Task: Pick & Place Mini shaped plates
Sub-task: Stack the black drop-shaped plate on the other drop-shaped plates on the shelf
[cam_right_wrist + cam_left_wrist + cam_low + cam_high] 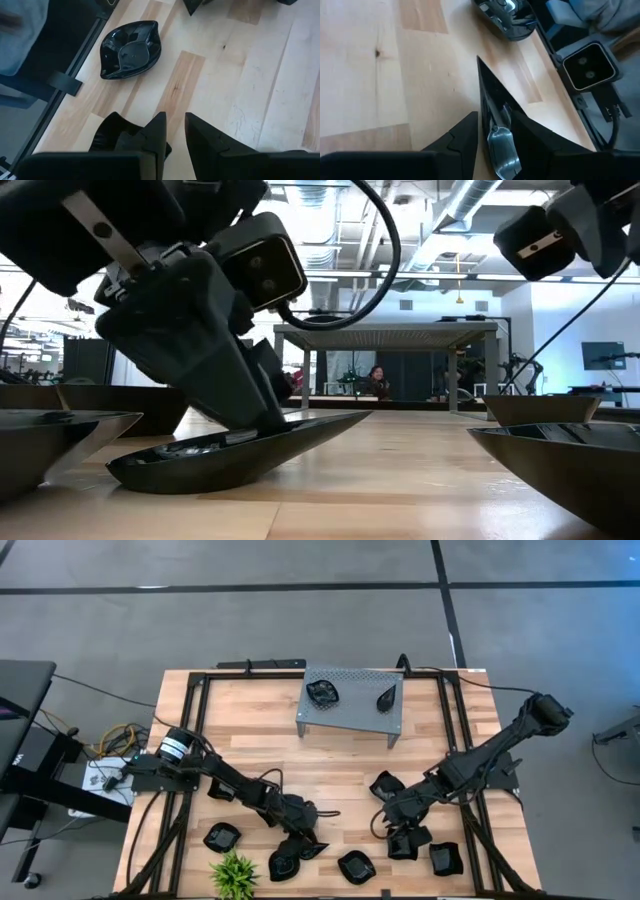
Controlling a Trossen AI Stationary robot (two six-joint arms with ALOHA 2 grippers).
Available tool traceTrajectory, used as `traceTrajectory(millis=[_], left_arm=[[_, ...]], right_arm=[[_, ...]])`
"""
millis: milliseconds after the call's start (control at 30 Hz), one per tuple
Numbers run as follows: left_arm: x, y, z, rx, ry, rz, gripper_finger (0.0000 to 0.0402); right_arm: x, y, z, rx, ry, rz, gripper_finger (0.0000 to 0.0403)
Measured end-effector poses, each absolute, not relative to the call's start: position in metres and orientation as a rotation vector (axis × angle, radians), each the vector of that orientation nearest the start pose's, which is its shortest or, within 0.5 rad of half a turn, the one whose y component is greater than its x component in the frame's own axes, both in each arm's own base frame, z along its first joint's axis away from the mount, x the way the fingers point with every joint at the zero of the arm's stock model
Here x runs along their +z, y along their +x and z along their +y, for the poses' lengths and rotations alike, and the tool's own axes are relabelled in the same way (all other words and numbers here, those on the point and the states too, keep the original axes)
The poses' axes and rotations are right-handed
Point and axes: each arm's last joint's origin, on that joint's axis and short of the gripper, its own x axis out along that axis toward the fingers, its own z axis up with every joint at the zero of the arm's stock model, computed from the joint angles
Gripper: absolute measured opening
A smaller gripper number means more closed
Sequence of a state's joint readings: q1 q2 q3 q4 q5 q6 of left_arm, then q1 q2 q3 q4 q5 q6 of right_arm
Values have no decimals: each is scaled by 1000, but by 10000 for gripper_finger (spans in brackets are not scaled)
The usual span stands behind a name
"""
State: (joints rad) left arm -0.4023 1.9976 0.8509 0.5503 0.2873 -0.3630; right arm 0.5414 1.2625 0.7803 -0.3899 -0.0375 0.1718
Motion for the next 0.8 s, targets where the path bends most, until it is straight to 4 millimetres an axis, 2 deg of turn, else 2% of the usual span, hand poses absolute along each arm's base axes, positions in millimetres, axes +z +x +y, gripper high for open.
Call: traceTrajectory(millis=[133, 333, 433, 600, 800], left_arm=[[90, 331, -149, -549, -270, 726, 99], [90, 333, -143, -539, -241, 721, 12], [94, 337, -134, -436, -229, 691, 9], [113, 348, -105, -237, -280, 607, 7], [153, 354, -68, -71, -376, 462, 8]], right_arm=[[221, 212, 126, 466, -78, 891, 65], [221, 215, 121, 447, -72, 890, 65], [221, 217, 119, 445, -97, 882, 65], [223, 221, 115, 510, -271, 803, 65], [231, 233, 110, 474, -280, 682, 65]])
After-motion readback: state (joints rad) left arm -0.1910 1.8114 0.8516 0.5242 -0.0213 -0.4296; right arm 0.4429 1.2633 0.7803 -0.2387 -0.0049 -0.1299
